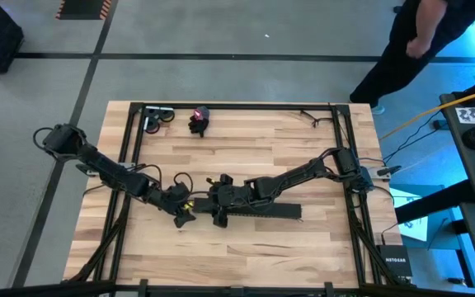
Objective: Ziptie cables
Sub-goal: Return to Home Position
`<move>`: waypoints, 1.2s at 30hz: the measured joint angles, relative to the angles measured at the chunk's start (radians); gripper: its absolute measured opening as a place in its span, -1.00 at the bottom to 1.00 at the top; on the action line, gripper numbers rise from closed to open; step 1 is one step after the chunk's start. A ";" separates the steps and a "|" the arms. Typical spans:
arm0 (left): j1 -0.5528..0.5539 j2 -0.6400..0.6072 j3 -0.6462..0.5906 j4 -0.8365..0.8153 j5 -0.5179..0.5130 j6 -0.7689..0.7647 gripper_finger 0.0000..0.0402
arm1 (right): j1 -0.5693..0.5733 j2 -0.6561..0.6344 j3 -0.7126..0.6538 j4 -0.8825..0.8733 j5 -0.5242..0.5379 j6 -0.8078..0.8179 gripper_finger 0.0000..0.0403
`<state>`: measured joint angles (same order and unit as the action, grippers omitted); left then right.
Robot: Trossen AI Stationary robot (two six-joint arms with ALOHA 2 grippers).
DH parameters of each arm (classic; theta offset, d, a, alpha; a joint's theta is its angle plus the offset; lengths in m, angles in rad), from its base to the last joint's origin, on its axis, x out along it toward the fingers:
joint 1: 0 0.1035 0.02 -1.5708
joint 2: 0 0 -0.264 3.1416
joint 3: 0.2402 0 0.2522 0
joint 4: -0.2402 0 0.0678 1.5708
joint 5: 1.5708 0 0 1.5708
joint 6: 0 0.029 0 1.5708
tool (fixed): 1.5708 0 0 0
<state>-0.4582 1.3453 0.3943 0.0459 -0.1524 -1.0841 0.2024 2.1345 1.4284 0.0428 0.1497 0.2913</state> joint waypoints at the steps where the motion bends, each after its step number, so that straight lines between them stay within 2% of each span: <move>1: 0.000 0.000 0.000 -0.001 0.001 -0.001 0.65 | 0.000 0.000 0.000 0.001 0.000 0.000 0.48; 12: 0.000 0.001 -0.003 0.059 0.014 0.249 0.70 | 0.000 -0.012 0.000 -0.002 -0.011 -0.008 0.48; 22: 0.005 0.002 -0.003 0.084 -0.003 0.259 0.70 | -0.002 -0.100 0.000 -0.068 0.044 -0.062 0.48; 25: 0.006 0.003 -0.003 0.096 -0.033 0.165 0.70 | -0.007 -0.135 0.000 -0.094 0.052 -0.062 0.48; 30: 0.008 -0.001 -0.002 0.104 0.055 0.152 0.70 | -0.014 -0.181 0.000 -0.132 0.062 -0.062 0.48; 36: 0.006 -0.112 -0.003 0.083 0.063 0.117 0.70 | -0.015 -0.237 0.000 -0.196 0.087 -0.065 0.43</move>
<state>-0.4526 1.2328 0.3916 0.1292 -0.0898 -0.9675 0.1877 1.8976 1.4284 -0.1530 0.2366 0.2260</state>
